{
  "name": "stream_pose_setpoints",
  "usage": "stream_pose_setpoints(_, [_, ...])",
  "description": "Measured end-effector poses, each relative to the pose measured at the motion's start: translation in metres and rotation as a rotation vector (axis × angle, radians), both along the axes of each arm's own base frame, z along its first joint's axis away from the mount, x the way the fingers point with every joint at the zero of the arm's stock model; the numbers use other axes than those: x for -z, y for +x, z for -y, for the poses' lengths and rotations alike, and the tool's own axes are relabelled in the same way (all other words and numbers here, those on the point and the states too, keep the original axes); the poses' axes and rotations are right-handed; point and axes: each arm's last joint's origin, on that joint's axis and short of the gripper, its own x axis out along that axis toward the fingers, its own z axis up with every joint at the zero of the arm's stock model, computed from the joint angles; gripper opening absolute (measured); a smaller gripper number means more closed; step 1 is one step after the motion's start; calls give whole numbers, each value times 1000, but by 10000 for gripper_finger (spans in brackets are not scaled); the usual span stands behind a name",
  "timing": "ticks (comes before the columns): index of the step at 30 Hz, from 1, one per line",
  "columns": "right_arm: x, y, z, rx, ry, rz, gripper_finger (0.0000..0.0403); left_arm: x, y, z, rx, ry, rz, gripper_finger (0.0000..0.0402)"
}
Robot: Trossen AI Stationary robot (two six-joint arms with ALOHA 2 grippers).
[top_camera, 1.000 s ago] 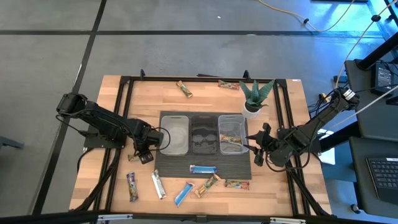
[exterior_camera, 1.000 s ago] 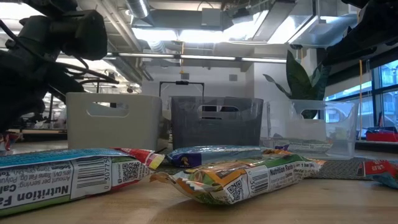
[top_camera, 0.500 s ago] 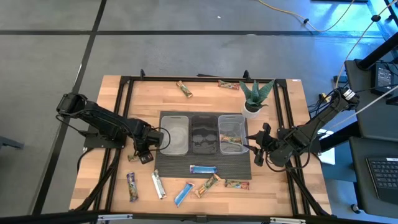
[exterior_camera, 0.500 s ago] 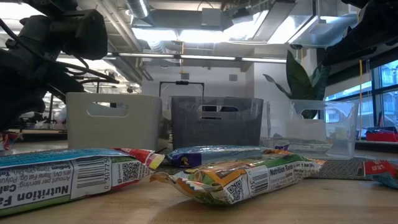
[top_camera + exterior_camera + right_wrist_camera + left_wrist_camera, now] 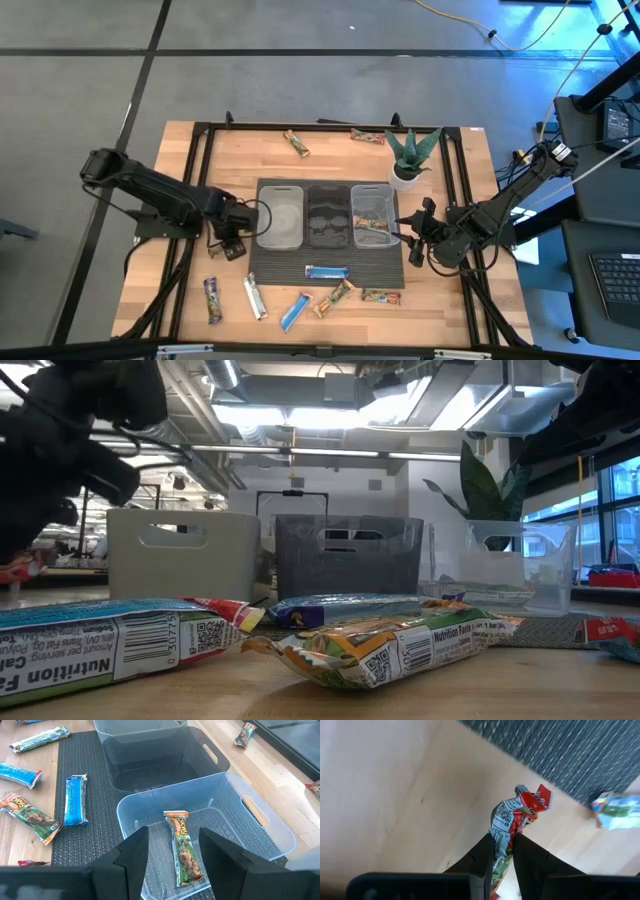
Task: Pick and place Granola Bars by type
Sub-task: Put the red granola bar into the gray bin
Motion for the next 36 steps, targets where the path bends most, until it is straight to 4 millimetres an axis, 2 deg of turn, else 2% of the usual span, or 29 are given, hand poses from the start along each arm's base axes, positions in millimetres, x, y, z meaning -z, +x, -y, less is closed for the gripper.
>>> stream_pose_setpoints(5, [0,0,0,0,0,-1,178,-15,-4,-3,-53,53,103,56])
stream_pose_setpoints(16, [0,0,0,0,0,-1,178,-66,-6,-10,-220,206,364,56])
stream_pose_setpoints(26, [0,0,0,0,0,0,178,-99,14,-14,-437,307,668,56])
stream_pose_setpoints(31, [0,0,0,0,0,0,178,-104,33,-12,-484,291,791,56])
stream_pose_setpoints(36, [0,0,0,0,-2,-2,178,-87,54,-7,-470,294,744,56])
